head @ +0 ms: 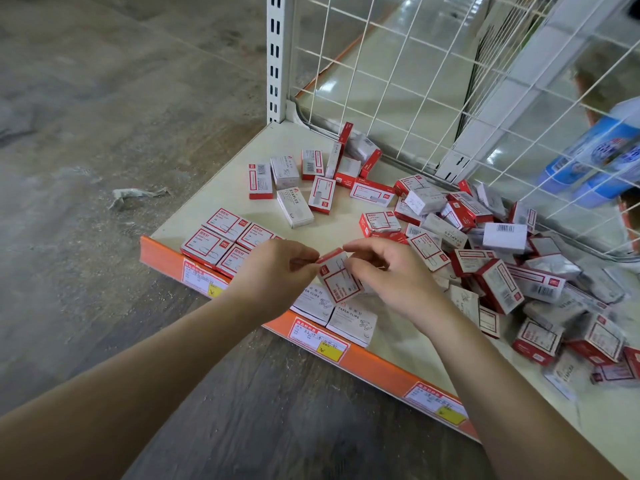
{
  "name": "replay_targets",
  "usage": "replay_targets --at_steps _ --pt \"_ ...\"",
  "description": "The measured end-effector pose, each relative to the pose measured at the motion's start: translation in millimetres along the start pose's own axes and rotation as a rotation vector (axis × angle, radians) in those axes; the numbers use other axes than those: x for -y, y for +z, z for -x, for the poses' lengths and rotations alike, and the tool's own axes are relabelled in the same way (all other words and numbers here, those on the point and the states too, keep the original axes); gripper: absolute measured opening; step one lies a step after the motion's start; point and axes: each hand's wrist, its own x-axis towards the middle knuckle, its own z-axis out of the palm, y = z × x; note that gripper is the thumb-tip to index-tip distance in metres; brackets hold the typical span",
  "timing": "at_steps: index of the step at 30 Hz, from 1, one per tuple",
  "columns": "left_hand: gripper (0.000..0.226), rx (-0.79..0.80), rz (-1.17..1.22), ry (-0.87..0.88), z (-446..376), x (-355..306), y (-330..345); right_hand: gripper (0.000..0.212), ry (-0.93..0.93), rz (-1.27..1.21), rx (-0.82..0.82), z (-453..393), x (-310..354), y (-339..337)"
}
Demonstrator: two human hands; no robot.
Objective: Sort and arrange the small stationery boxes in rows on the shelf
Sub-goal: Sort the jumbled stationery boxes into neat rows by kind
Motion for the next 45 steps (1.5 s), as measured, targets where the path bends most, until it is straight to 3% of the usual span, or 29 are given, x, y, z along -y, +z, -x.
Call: replay_targets --at_steps 5,9,13,16,24,29,36,45 --pt "0.036 0.023 0.055 -0.051 -1 1 2 0.013 0.03 -0.032 0.016 -3 1 -1" --pt "0.042 0.043 0.068 -0.124 0 1 6 0.018 0.064 -0.083 -0.1 -3 -3 1" --pt "0.03 0.113 0.067 -0.159 4 -4 14 0.031 0.069 -0.136 -0.206 -5 -3 1" --pt "0.031 0.156 0.117 -0.179 6 -7 20 0.034 0.039 -0.183 -0.194 -6 -1 5" --pt "0.03 -0.058 0.185 -0.13 3 -3 18 0.046 0.029 -0.211 -0.075 0 1 14" --pt "0.031 -0.133 0.204 -0.13 2 2 12 0.04 0.012 -0.18 -0.038 0 -4 15" --pt "0.034 -0.175 0.201 -0.132 0 6 9 0.046 0.02 -0.046 -0.073 2 -10 18" --pt "0.036 -0.145 0.019 0.0 5 9 7 0.045 -0.082 0.163 -0.061 10 -5 12"
